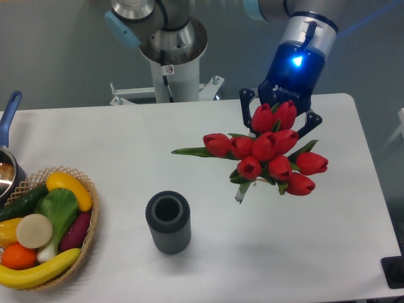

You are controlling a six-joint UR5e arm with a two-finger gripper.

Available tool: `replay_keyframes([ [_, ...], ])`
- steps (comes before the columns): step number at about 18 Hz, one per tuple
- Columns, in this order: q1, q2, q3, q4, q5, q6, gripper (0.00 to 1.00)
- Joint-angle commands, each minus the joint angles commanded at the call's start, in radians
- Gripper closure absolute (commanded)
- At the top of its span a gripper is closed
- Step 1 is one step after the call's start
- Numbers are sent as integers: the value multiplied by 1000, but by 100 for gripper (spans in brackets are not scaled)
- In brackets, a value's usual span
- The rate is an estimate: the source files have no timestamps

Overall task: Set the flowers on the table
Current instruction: 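Hold the red tulip bouquet in the gripper and lift it slightly, then lower the held tulip bouquet down onto the table surface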

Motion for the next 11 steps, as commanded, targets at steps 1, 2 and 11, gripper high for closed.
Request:
replay_keyframes([
  [1,0,8,-6,0,52,0,70],
  [2,-2,15,-9,0,97,-2,70],
  [11,-14,77,-87,-25,422,67,70],
])
